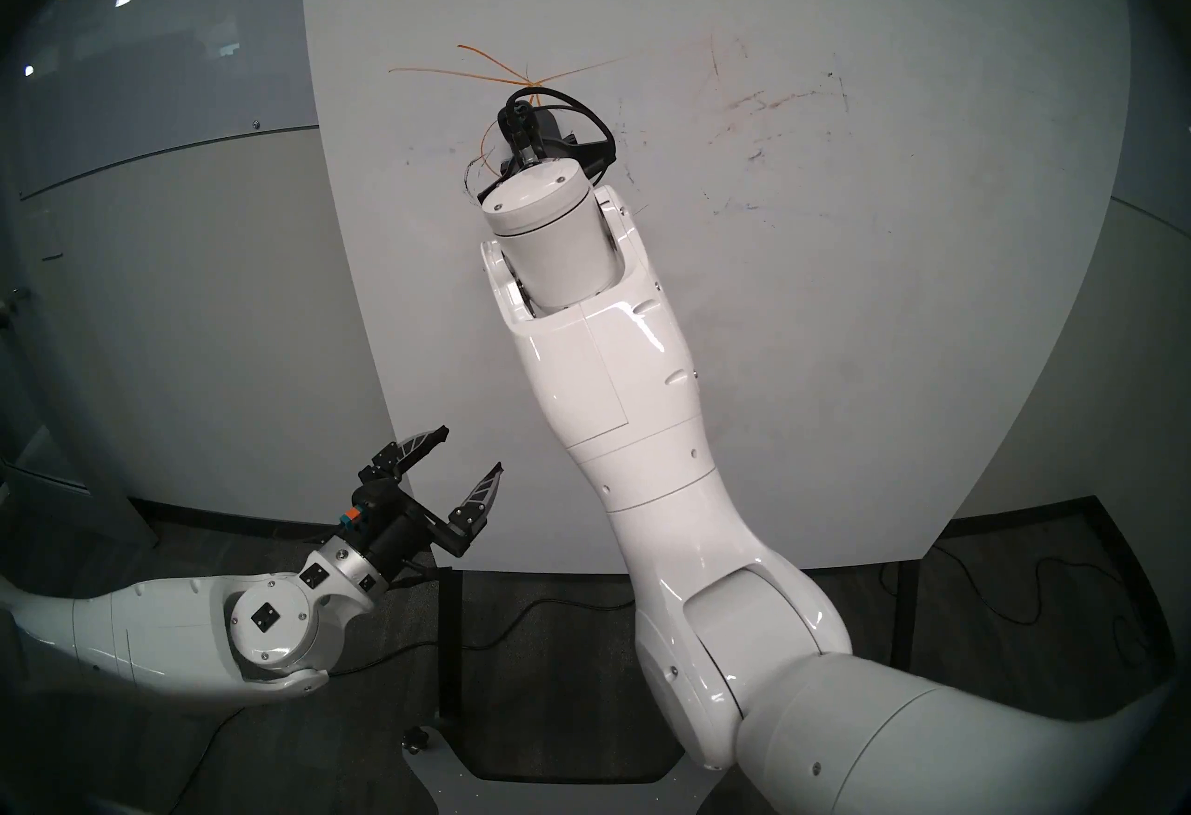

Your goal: Erase all marks on the whiteboard with the eraser

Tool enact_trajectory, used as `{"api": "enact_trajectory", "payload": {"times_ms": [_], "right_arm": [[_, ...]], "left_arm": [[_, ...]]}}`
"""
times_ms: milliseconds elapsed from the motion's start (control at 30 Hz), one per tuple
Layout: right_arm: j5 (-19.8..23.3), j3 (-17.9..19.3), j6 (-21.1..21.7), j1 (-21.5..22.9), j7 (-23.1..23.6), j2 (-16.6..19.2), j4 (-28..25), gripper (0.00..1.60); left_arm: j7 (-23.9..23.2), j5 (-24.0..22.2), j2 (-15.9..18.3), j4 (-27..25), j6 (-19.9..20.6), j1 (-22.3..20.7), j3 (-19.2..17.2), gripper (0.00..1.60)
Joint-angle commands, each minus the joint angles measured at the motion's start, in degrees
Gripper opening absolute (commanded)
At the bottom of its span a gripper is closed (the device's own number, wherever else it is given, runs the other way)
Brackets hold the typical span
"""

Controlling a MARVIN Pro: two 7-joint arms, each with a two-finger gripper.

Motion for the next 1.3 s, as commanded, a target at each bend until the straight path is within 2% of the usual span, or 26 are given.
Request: {"api": "enact_trajectory", "payload": {"times_ms": [0, 300, 333, 367, 400, 733, 767, 800, 867, 900, 933, 1267], "right_arm": [[-1.60, 2.25, -3.90, 5.72, -0.34, -2.83, -1.51, 0.00], [-2.92, 3.06, -4.02, 5.25, 0.03, -4.09, -1.65, 0.00], [-2.86, 3.05, -3.73, 6.28, 0.17, -3.95, -0.94, 0.00], [-3.45, 3.37, -4.32, 4.05, 0.02, -4.67, -2.44, 0.00], [-3.27, 3.33, -3.89, 5.56, 0.19, -4.39, -1.43, 0.00], [-4.80, 4.30, -3.94, 4.09, 0.50, -6.15, -3.06, 0.00], [-4.74, 4.33, -3.53, 5.39, 0.67, -6.02, -2.31, 0.00], [-5.14, 4.44, -3.90, 3.61, 0.58, -6.60, -3.53, 0.00], [-5.20, 4.53, -3.50, 4.66, 0.72, -6.70, -3.00, 0.00], [-5.44, 4.60, -3.71, 3.48, 0.64, -7.15, -3.81, 0.00], [-5.43, 4.65, -3.35, 4.48, 0.76, -7.10, -3.26, 0.00], [-6.56, 5.04, -2.50, 3.17, 0.94, -9.19, -4.02, 0.00]], "left_arm": [[0.04, 0.01, 0.04, -0.32, -0.25, -0.44, -0.43, 1.60], [0.04, 0.02, 0.04, -0.31, -0.25, -0.44, -0.43, 1.60], [0.04, 0.02, 0.04, -0.31, -0.25, -0.44, -0.43, 1.60], [0.04, 0.02, 0.03, -0.31, -0.25, -0.44, -0.43, 1.60], [0.04, 0.02, 0.03, -0.30, -0.25, -0.44, -0.42, 1.60], [0.04, 0.03, 0.01, -0.27, -0.22, -0.43, -0.40, 1.60], [0.04, 0.03, 0.01, -0.26, -0.22, -0.43, -0.40, 1.60], [0.04, 0.03, 0.01, -0.26, -0.21, -0.43, -0.40, 1.60], [0.04, 0.04, 0.00, -0.25, -0.21, -0.43, -0.39, 1.60], [0.04, 0.04, 0.00, -0.25, -0.21, -0.43, -0.39, 1.60], [0.04, 0.04, 0.00, -0.24, -0.20, -0.43, -0.39, 1.60], [0.03, 0.05, -0.02, -0.20, -0.18, -0.42, -0.36, 1.60]]}}
